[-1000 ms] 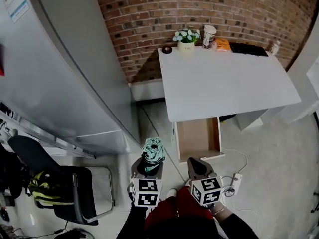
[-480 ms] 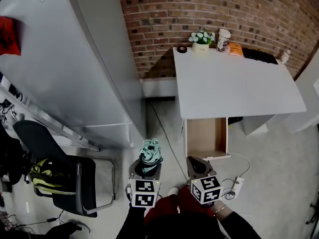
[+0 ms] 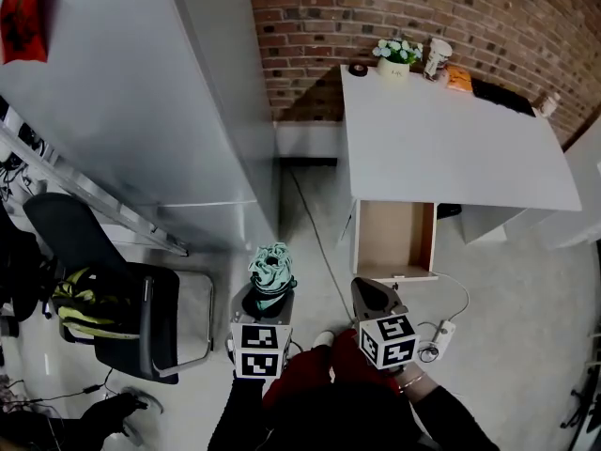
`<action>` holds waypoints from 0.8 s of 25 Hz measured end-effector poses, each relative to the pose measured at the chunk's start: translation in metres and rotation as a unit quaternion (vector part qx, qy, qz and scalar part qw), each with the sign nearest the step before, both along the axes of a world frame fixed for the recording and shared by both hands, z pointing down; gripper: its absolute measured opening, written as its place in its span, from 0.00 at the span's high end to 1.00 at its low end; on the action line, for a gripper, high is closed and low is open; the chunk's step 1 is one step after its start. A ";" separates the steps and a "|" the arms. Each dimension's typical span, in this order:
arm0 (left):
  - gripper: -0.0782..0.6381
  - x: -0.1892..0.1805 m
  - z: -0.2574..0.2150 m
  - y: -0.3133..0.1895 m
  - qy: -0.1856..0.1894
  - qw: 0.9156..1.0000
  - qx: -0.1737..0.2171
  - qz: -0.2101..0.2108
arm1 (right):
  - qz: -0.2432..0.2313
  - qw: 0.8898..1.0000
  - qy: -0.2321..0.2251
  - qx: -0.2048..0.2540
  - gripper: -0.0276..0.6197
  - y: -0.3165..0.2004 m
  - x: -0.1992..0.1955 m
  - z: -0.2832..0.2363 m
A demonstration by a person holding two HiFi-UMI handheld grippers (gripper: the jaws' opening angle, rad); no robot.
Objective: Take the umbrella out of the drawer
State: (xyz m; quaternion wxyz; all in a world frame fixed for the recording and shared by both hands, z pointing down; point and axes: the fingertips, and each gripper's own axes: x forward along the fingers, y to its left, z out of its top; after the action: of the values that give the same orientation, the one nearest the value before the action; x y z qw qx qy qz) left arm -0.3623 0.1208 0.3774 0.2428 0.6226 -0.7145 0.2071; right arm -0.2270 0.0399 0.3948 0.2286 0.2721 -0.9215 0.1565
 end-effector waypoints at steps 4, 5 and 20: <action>0.55 -0.002 0.002 0.010 0.009 1.000 0.001 -0.007 | -0.009 1.000 0.007 -0.001 0.96 0.006 -0.006 0.001; 0.55 -0.002 0.002 0.012 0.010 1.000 0.001 -0.008 | -0.011 1.000 0.006 -0.002 0.96 0.008 -0.007 0.000; 0.55 -0.006 0.012 0.042 0.022 1.000 -0.007 -0.021 | -0.034 0.999 0.016 -0.011 0.96 0.034 -0.016 0.004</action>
State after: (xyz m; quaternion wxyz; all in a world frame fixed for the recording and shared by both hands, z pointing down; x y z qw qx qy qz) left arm -0.3686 0.1625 0.3890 0.2672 0.6098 -0.7206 0.1936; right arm -0.2430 0.0736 0.3989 0.2516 0.2407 -0.9246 0.1544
